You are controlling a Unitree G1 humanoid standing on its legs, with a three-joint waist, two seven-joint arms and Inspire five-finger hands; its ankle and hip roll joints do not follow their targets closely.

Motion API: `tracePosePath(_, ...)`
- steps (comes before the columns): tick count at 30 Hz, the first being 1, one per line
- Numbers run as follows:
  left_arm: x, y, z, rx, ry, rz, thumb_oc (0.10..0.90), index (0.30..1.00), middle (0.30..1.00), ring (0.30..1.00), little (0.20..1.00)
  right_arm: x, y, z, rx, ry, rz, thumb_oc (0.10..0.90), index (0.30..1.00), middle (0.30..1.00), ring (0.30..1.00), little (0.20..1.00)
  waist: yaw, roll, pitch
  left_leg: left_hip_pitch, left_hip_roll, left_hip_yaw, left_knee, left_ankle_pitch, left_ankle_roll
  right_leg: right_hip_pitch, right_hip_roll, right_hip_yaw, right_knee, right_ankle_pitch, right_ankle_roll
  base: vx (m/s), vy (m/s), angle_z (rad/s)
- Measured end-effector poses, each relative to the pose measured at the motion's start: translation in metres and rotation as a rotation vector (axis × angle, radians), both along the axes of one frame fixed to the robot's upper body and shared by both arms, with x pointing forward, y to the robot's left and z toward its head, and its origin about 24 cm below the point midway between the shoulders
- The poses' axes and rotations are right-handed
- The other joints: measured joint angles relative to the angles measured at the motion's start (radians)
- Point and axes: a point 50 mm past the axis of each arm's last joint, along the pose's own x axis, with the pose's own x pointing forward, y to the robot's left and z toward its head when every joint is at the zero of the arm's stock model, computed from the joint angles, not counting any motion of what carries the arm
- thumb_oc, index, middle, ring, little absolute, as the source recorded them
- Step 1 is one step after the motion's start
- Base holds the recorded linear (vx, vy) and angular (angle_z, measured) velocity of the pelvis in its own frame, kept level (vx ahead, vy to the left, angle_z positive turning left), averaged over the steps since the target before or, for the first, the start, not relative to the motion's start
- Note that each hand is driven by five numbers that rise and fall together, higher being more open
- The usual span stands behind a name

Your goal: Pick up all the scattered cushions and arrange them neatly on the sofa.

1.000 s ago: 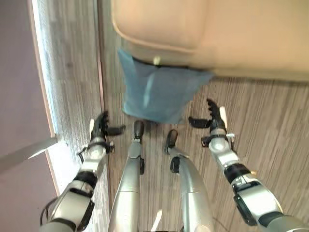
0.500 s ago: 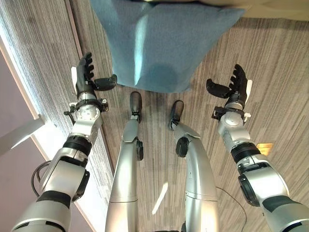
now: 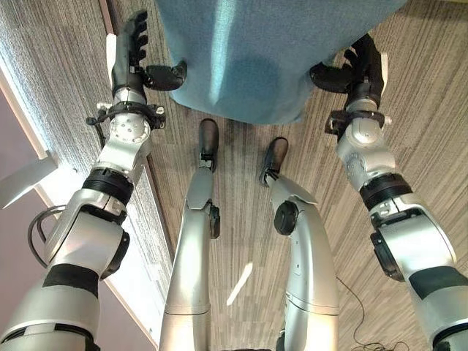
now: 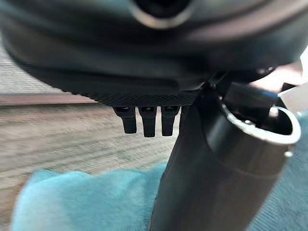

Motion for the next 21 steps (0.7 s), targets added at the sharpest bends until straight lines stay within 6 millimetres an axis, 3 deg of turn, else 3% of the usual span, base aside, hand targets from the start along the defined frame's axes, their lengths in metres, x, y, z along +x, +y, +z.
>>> tracePosePath(6, 0.000, -0.004, 0.005, 0.012, -0.009, -0.007, 0.800, 0.900, 0.900, 0.900, 0.900, 0.001, 0.007, 0.000, -0.117, 0.024, -0.012, 0.800, 0.900, 0.900, 0.900, 0.900, 0.004, 0.000, 0.000, -0.003, 0.001, -0.009, 0.001, 0.002, -0.004, 0.001, 0.001, -0.008, 0.000, -0.001, -0.001, 0.00, 0.000, 0.00)
tracePosePath(15, 0.004, -0.032, -0.003, -0.130, 0.010, -0.097, 0.800, 0.900, 0.900, 0.900, 0.900, 0.002, 0.017, 0.001, -0.165, 0.019, -0.010, 0.800, 0.900, 0.900, 0.900, 0.900, 0.006, 0.001, -0.001, 0.001, 0.004, -0.025, -0.017, 0.017, -0.019, 0.002, 0.005, -0.022, -0.005, 0.003, -0.008, 0.00, 0.000, 0.00)
tracePosePath(16, 0.005, -0.033, -0.003, -0.157, 0.009, -0.106, 0.800, 0.900, 0.900, 0.900, 0.900, 0.002, 0.017, 0.001, -0.163, 0.018, -0.011, 0.736, 0.804, 0.804, 0.804, 0.804, 0.006, 0.001, -0.001, 0.003, 0.003, -0.026, -0.023, 0.022, -0.019, 0.002, 0.004, -0.022, -0.006, 0.004, -0.009, -0.01, -0.009, 0.03)
tracePosePath(17, 0.005, -0.036, -0.003, -0.173, 0.010, -0.115, 0.800, 0.900, 0.900, 0.900, 0.900, 0.002, 0.017, 0.001, -0.162, 0.018, -0.012, 0.736, 0.804, 0.804, 0.804, 0.804, 0.006, 0.001, -0.001, 0.006, 0.003, -0.027, -0.031, 0.027, -0.021, 0.003, 0.004, -0.023, -0.009, 0.005, -0.012, -0.02, -0.008, 0.03)
tracePosePath(18, 0.004, -0.038, -0.003, -0.197, 0.008, -0.130, 0.800, 0.900, 0.900, 0.900, 0.900, 0.002, 0.017, 0.001, -0.160, 0.016, -0.012, 0.546, 0.519, 0.519, 0.519, 0.519, 0.007, 0.001, -0.001, 0.008, 0.003, -0.030, -0.040, 0.032, -0.021, 0.004, 0.004, -0.027, -0.016, 0.007, -0.014, -0.03, -0.004, 0.04)
tracePosePath(19, 0.003, -0.040, -0.001, -0.219, 0.001, -0.148, 0.552, 0.528, 0.528, 0.528, 0.528, 0.001, 0.017, 0.002, -0.156, 0.015, -0.014, 0.400, 0.300, 0.300, 0.300, 0.300, 0.007, 0.001, -0.001, 0.013, 0.003, -0.034, -0.053, 0.040, -0.023, 0.007, 0.004, -0.032, -0.023, 0.011, -0.019, -0.03, -0.003, 0.04)
tracePosePath(20, 0.003, -0.041, 0.000, -0.238, -0.001, -0.161, 0.411, 0.316, 0.316, 0.316, 0.316, 0.001, 0.016, 0.002, -0.150, 0.013, -0.016, 0.400, 0.300, 0.300, 0.300, 0.300, 0.007, 0.001, -0.001, 0.017, 0.003, -0.034, -0.061, 0.045, -0.025, 0.008, 0.004, -0.032, -0.024, 0.011, -0.020, -0.02, -0.004, 0.04)
tracePosePath(21, 0.002, -0.042, -0.001, -0.254, -0.003, -0.173, 0.411, 0.316, 0.316, 0.316, 0.316, 0.001, 0.015, 0.003, -0.140, 0.011, -0.016, 0.400, 0.300, 0.300, 0.300, 0.300, 0.007, 0.001, -0.001, 0.019, 0.003, -0.034, -0.063, 0.046, -0.026, 0.009, 0.004, -0.032, -0.025, 0.012, -0.021, 0.00, 0.000, 0.00)
